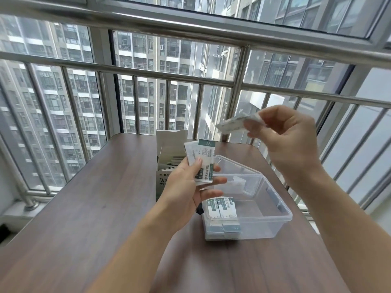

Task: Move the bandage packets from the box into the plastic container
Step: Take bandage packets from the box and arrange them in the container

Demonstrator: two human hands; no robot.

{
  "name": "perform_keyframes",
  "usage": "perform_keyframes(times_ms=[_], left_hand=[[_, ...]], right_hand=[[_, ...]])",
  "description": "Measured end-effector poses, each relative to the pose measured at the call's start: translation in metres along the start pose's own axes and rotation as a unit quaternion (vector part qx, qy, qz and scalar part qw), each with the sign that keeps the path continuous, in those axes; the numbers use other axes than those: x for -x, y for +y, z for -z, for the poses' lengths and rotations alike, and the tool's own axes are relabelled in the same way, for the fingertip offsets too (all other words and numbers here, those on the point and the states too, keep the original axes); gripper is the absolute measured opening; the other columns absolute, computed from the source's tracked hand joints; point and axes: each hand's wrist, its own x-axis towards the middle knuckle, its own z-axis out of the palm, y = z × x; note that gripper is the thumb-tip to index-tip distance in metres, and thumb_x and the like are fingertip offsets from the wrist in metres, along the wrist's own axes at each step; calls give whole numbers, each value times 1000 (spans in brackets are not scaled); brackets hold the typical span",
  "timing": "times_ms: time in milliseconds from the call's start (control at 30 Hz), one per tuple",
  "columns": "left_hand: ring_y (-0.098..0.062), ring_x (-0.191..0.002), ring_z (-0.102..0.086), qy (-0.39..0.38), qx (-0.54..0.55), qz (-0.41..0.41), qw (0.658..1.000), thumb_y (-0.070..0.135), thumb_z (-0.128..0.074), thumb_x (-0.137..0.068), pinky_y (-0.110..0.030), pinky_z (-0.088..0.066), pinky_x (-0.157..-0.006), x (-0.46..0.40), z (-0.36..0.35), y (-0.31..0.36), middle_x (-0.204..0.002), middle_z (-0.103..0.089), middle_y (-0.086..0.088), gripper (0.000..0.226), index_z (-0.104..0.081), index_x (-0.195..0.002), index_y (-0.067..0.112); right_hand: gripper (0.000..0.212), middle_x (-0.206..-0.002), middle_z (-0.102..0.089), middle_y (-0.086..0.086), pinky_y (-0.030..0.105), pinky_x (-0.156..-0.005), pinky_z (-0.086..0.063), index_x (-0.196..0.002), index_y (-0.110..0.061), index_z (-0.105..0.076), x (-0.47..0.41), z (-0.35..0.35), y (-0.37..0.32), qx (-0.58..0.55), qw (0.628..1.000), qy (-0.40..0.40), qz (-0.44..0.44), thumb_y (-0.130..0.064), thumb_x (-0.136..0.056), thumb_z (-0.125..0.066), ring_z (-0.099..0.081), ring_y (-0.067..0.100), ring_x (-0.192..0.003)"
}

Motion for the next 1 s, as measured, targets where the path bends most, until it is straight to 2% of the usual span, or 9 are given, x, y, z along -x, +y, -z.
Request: perform_keyframes(times_ms=[100,167,267,467,600,700,833,900,1000], left_hand=[[-21,-69,-73,-18,18,4,1000,15,-37,-110,-29,-60,-54,3,-5,-2,-89,-69,-14,29,-62,-119,2],[-20,-74,-73,-31,13,-9,999,10,-34,-110,-32,-61,-63,3,-6,-4,-91,-71,-13,33,-63,-121,2],[-20,-73,-73,-28,24,-10,999,10,-35,-109,-32,-60,-64,3,-4,-4,-89,-73,-12,33,-66,-115,4],[-19,-76,-72,-38,92,15,995,39,-32,-110,-32,-61,-65,3,-4,-4,-87,-73,-13,51,-66,-110,0],[-17,-73,-71,-29,40,0,999,28,-39,-109,-29,-61,-63,1,0,-3,-89,-70,-9,34,-62,-119,5],[-15,-71,-68,-42,5,-3,999,22,-48,-106,-28,-57,-54,-1,3,-4,-93,-67,-7,26,-61,-125,11],[-15,-75,-66,-89,-74,-28,993,11,-55,-101,-24,-51,-48,0,3,-6,-97,-65,-5,34,-56,-133,23],[-17,-77,-65,-109,-140,-57,983,2,-53,-102,-24,-49,-49,2,2,-7,-99,-67,-4,39,-53,-135,23],[-16,-60,-62,-79,-177,-99,976,-21,-48,-93,-24,-47,-47,2,4,-6,-80,-67,-4,39,-53,-117,10]], right_hand=[[11,-94,-70,1,30,-79,-58,-84,-11,-70,34,-26,6,225,947,-108,200,-6,-83,-80,-68,17,-89],[15,-96,-69,1,39,-77,-55,-82,-10,-66,46,-39,19,287,920,-157,218,0,-81,-76,-64,22,-92],[13,-88,-68,1,44,-71,-53,-80,-11,-62,44,-40,27,293,916,-169,214,-2,-78,-72,-63,26,-86],[9,-71,-61,0,41,-57,-51,-73,-9,-61,46,-41,25,410,848,-168,289,-5,-75,-69,-58,26,-69],[8,-90,-70,-9,34,-76,-56,-82,-18,-76,47,-37,19,292,914,-212,188,-25,-80,-79,-65,13,-88],[28,-109,-70,-10,31,-86,-59,-109,-23,-73,35,-26,14,136,983,-114,39,-33,-83,-76,-68,6,-101],[66,-143,-50,-9,40,-91,-58,-140,-44,-48,13,-33,9,49,968,-171,-176,-60,-81,-72,-61,15,-119],[64,-140,-52,-11,31,-89,-56,-141,-38,-51,16,-47,5,104,961,-216,-139,-54,-83,-74,-59,11,-118],[36,-114,-60,-15,15,-89,-47,-127,-26,-65,25,-67,4,257,944,-201,44,-30,-91,-71,-58,1,-100]])
